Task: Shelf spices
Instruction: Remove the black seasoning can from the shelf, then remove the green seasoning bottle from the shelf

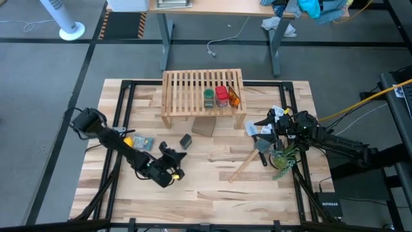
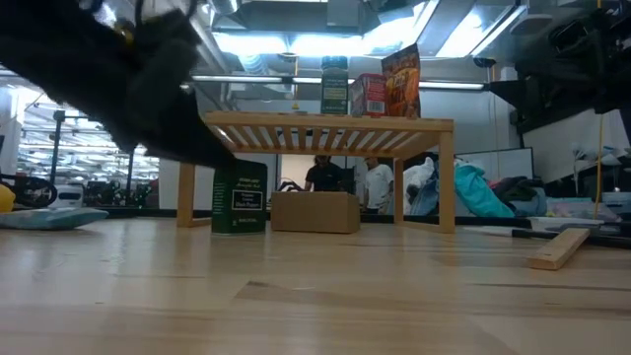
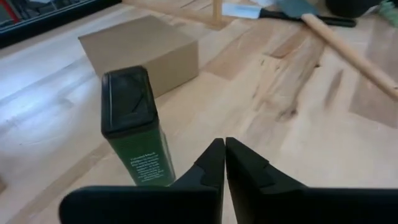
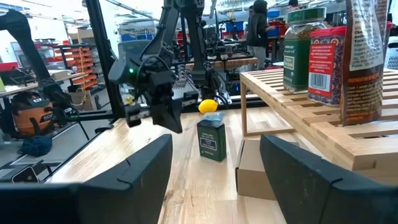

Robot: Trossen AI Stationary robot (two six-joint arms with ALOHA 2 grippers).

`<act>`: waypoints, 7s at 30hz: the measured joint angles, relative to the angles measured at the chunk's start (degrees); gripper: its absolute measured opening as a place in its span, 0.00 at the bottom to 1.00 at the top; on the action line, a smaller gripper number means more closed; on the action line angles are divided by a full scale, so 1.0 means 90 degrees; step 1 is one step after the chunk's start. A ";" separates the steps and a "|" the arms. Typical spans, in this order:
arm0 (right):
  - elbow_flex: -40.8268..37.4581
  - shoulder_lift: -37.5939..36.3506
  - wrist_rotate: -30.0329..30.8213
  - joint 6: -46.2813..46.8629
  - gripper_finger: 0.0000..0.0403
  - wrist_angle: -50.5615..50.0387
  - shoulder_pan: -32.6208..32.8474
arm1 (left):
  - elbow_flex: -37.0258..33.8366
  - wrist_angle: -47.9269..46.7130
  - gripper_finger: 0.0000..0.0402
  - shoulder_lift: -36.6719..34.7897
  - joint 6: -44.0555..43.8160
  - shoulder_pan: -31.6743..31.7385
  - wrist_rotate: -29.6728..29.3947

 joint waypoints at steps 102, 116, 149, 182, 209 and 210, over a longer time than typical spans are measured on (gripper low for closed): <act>0.0001 -0.0001 0.0056 -0.0046 0.62 -0.0132 -0.0002 | 0.2259 0.0965 0.63 -0.0443 0.5623 0.2499 0.2555; 0.0001 0.0000 0.0056 -0.0002 0.62 -0.0143 -0.0001 | 0.2727 -0.2551 0.63 -0.2226 0.5021 0.2473 0.2121; 0.0002 -0.0002 0.0070 0.0005 0.62 -0.0145 -0.0002 | 0.2004 -0.1204 0.63 -0.1927 0.5297 0.4621 0.3317; 0.0002 0.0000 0.0070 0.0004 0.62 -0.0145 -0.0002 | 0.1316 -0.0199 0.84 -0.2040 0.5524 0.5423 0.4848; 0.0002 0.0000 0.0070 0.0004 0.62 -0.0145 -0.0001 | 0.1316 -0.0097 0.99 -0.2040 0.5883 0.5663 0.5449; 0.0002 0.0000 0.0070 0.0002 0.62 -0.0145 -0.0002 | 0.1316 -0.0058 0.99 -0.2038 0.5898 0.5672 0.5495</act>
